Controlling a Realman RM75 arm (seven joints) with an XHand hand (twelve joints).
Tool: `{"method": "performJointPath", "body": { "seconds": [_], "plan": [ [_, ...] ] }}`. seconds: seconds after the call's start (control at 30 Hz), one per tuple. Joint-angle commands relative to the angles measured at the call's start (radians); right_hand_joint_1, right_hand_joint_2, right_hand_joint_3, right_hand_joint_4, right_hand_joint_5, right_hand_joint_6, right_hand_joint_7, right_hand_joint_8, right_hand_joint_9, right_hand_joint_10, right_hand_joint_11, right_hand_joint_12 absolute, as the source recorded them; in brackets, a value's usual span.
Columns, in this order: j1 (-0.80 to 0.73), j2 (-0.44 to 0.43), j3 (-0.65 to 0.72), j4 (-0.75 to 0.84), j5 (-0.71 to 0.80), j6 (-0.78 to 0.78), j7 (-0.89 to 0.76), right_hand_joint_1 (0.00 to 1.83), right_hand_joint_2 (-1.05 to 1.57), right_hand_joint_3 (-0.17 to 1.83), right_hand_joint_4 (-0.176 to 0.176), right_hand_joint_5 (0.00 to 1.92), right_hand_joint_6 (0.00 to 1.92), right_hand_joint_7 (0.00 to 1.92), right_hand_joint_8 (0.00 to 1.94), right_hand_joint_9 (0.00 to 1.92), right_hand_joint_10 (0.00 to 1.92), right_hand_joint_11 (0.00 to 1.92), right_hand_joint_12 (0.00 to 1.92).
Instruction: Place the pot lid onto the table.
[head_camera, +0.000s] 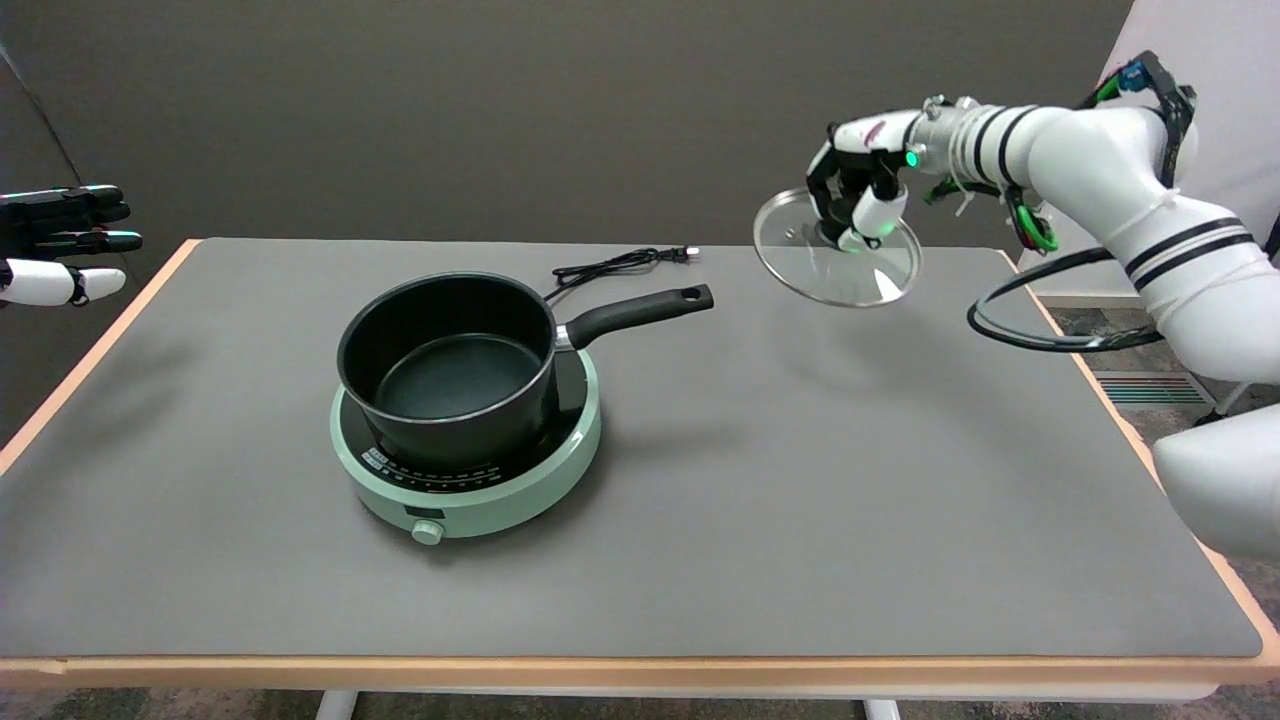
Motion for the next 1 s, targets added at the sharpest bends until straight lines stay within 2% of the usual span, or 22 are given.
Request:
{"method": "performJointPath", "body": {
  "seconds": [0.03,1.0],
  "plan": [
    [-0.072,-0.023,0.068,-0.125,-0.069,-0.023,-0.010,1.36,0.85,0.58,0.176,0.69,1.28,0.92,1.26,0.84,1.44,0.66,1.53],
    [-0.016,-0.160,0.051,-0.317,-0.123,0.071,-0.010,1.36,0.86,0.58,0.176,0.69,1.28,0.92,1.26,0.84,1.45,0.67,1.53]
  ]
}}
